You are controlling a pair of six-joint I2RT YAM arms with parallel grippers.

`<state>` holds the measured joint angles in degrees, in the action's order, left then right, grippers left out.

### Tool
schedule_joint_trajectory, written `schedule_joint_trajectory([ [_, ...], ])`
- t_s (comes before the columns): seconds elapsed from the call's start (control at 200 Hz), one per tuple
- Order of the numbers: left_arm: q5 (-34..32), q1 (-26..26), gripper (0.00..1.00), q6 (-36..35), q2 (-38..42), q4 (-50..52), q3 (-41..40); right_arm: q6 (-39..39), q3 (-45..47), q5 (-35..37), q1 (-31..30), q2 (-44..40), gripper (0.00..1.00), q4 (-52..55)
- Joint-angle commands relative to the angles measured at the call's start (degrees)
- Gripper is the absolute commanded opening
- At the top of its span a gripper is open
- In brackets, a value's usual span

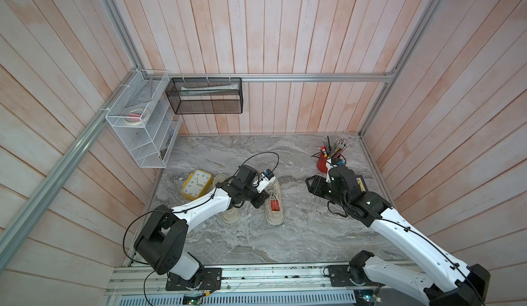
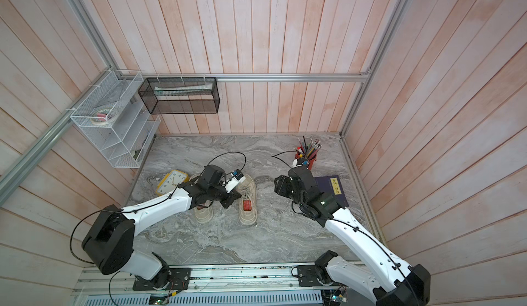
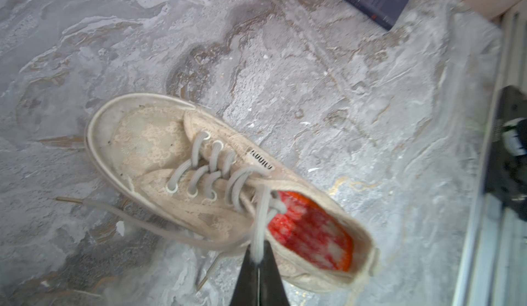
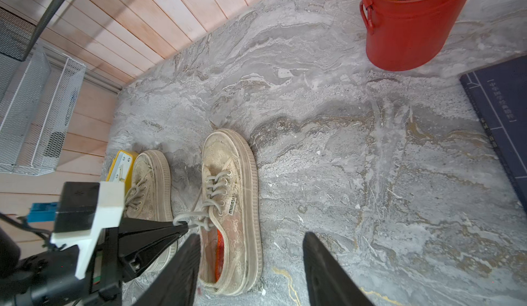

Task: Remove the insole from the shoe
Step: Untie the shoelace on the shoe.

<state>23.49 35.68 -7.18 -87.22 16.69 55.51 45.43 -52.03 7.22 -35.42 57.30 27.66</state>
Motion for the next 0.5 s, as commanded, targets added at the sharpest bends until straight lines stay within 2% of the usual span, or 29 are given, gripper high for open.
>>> schedule_joint_trajectory([
  [0.0,10.2,-0.3,0.0,8.7,1.9,-0.5,2.4,0.0,-0.3,0.3,0.3,-0.9,0.59,1.8],
  [0.18,17.6,-0.3,0.0,32.6,-1.1,-7.4,4.3,0.1,-0.4,0.1,0.4,-0.8,0.59,2.0],
  [0.29,20.2,-0.2,0.0,50.8,-5.9,-12.0,5.6,0.2,-0.4,-0.2,0.4,-0.7,0.59,2.0],
  [0.415,24.2,0.2,0.0,70.9,-12.3,-25.0,3.9,0.3,-0.4,-0.3,0.5,-0.8,0.59,2.4],
  [0.495,22.5,0.6,0.0,81.9,-14.8,-37.8,1.2,0.6,-0.4,-0.4,0.5,-1.0,0.59,2.7],
])
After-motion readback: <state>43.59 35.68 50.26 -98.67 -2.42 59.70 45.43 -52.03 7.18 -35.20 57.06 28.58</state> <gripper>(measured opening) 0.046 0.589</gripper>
